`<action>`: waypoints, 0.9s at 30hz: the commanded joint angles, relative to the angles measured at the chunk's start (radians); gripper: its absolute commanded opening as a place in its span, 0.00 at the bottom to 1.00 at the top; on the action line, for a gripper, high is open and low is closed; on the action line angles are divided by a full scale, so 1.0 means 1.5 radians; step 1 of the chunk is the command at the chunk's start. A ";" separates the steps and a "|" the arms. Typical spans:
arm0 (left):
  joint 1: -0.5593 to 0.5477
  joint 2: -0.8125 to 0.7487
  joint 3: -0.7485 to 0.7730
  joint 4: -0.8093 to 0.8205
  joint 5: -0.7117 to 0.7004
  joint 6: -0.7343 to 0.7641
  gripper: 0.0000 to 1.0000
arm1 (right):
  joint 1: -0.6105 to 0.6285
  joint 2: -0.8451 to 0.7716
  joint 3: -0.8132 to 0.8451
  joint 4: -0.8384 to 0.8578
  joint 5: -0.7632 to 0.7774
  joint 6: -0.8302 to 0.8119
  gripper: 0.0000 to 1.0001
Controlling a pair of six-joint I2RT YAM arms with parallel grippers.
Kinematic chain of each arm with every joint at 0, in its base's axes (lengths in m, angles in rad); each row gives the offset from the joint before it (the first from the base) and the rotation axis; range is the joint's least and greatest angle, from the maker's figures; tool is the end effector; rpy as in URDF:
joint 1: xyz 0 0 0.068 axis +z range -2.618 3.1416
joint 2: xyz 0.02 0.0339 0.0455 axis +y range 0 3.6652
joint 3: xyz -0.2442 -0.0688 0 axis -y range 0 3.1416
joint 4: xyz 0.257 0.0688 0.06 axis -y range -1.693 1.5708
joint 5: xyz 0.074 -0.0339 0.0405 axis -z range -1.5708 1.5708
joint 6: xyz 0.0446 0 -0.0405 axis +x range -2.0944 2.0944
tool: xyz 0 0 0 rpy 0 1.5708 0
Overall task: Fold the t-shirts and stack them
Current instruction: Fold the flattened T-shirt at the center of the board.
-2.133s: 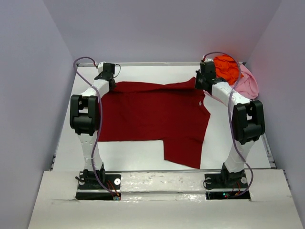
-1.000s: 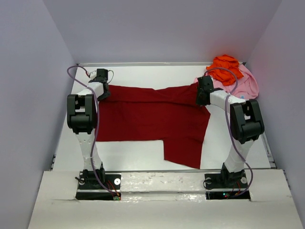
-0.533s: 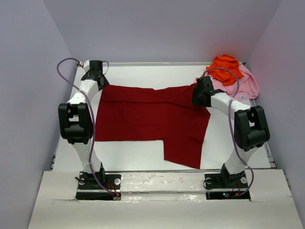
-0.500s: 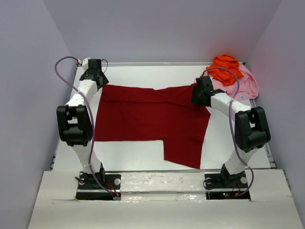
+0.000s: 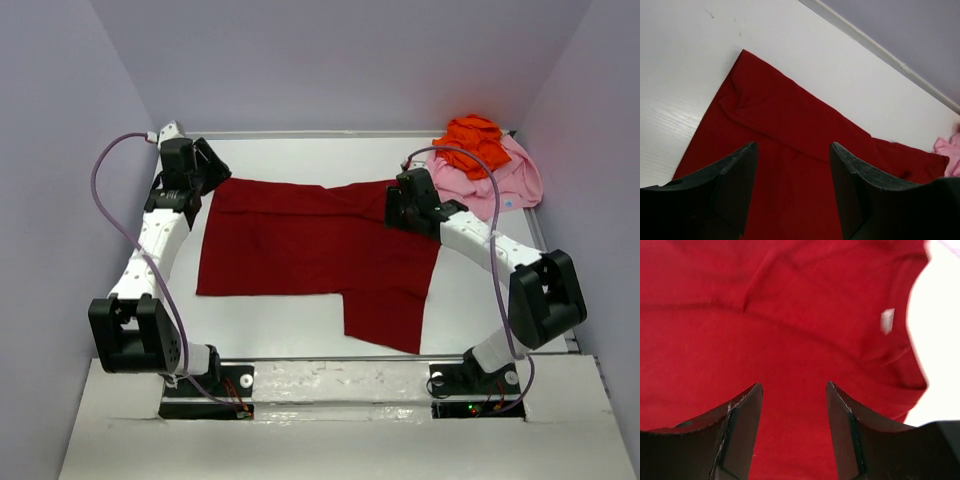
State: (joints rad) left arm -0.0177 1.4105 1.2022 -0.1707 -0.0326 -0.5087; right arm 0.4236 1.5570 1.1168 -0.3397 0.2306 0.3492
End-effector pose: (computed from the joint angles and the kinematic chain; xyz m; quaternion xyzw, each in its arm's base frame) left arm 0.3550 -0.0048 0.3163 -0.2100 0.8005 -0.1330 0.5454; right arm 0.3307 0.1379 0.2199 0.0102 0.9177 0.0459 0.3945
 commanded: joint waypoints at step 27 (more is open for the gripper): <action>-0.030 -0.119 -0.048 0.085 0.058 0.014 0.70 | -0.026 0.388 0.275 -0.082 0.081 0.015 0.57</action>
State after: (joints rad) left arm -0.0597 1.2850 1.1278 -0.0788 0.0643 -0.5098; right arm 0.4240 2.0674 1.4658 -0.4034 0.3176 0.3889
